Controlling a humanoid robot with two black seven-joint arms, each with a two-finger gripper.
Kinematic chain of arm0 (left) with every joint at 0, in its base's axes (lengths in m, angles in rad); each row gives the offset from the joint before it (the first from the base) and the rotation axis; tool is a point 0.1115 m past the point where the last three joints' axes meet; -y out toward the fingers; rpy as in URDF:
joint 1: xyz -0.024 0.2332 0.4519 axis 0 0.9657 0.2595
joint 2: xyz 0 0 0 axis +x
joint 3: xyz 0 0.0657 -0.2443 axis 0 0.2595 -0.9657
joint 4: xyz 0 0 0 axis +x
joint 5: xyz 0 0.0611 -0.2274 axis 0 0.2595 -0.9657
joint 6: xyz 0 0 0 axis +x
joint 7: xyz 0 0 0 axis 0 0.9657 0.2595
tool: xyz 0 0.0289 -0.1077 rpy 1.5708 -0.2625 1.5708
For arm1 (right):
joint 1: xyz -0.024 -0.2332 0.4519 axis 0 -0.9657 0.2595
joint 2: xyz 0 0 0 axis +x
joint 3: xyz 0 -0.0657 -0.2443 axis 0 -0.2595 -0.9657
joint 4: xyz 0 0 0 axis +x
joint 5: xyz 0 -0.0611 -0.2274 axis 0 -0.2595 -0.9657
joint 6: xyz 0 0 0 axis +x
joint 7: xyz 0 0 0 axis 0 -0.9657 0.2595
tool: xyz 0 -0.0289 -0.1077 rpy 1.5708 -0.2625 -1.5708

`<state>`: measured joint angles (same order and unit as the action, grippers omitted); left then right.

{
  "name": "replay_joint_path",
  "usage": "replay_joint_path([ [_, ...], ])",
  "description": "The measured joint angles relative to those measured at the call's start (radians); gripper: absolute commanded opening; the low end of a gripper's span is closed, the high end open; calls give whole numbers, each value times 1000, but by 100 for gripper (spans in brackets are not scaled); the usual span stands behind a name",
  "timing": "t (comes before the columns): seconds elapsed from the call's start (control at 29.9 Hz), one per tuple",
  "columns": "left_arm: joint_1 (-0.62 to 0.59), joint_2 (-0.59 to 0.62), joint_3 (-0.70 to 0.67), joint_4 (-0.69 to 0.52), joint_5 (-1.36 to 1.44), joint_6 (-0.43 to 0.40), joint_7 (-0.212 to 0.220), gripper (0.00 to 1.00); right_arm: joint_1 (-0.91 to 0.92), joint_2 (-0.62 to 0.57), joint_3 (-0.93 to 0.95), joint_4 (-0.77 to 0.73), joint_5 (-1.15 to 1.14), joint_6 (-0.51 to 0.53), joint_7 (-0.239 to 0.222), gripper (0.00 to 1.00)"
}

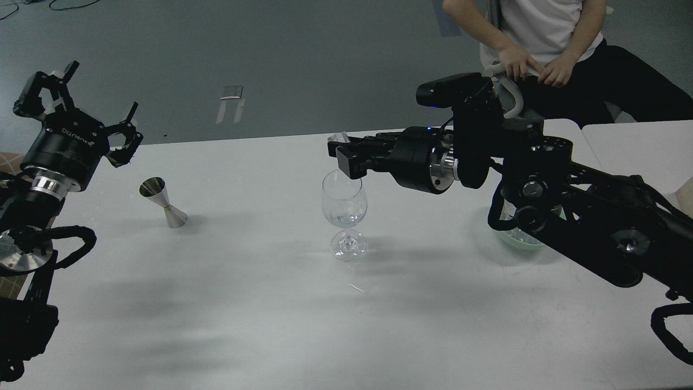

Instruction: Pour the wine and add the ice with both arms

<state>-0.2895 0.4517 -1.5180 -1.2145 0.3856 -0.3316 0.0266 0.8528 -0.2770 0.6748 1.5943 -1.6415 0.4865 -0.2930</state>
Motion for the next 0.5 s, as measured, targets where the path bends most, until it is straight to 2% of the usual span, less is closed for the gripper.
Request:
replay_joint_path([
  [0.23,2,4,-17,0,0,-1,0,97,13,63,-29,-40,-10,0,-1,16],
  [0.5,7,11,-19,0,1,-3,1,97,26,58,-32,-48,-7,0,-2,18],
])
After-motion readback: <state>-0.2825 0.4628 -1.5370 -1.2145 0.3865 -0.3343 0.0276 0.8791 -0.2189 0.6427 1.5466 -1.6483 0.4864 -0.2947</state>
